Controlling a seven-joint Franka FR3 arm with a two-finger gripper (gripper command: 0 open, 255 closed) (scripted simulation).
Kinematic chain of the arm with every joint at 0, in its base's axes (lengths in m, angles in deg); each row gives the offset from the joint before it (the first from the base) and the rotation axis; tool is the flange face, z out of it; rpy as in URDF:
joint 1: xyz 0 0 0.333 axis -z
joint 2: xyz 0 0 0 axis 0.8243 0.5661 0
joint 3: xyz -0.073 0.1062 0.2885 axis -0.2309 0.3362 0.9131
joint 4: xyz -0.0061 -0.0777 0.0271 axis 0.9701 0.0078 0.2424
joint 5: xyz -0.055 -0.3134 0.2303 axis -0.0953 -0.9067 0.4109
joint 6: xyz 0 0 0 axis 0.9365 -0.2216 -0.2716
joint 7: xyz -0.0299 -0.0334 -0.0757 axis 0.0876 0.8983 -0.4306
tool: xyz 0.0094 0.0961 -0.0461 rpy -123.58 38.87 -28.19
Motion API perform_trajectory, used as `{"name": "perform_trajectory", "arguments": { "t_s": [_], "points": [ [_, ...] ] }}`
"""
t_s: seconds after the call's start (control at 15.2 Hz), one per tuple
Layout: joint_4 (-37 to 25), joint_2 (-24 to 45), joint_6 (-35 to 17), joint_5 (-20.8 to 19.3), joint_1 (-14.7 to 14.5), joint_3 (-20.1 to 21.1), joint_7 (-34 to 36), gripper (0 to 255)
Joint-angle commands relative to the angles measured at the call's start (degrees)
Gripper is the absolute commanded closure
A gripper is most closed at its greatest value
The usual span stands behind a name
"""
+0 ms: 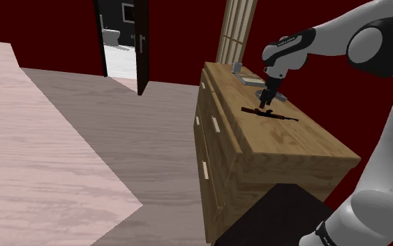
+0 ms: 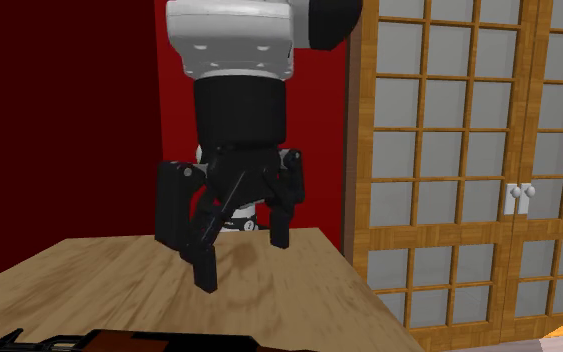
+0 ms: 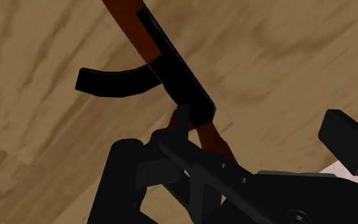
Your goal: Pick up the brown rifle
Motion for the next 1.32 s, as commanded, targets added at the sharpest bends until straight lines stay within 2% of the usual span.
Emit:
{"name": "perform_trajectory", "arguments": {
  "t_s": [0.0,0.13,0.59,0.73,0.79,1.25],
  "points": [
    [-5.7,5.5,1.3,2.5,2.0,0.2,-3.1,0],
    [-9.1,8.7,2.1,3.8,3.4,0.6,-4.6,0],
    [-6.2,10.9,-2.7,5.0,3.7,1.2,-5.5,0],
    [-6.2,10.9,-2.7,5.0,3.7,1.2,-5.5,0],
    [-6.3,11.0,-2.7,5.0,3.8,1.2,-5.5,255],
    [-6.6,11.1,-2.5,5.0,3.8,1.2,-5.5,255]
  ]
}}
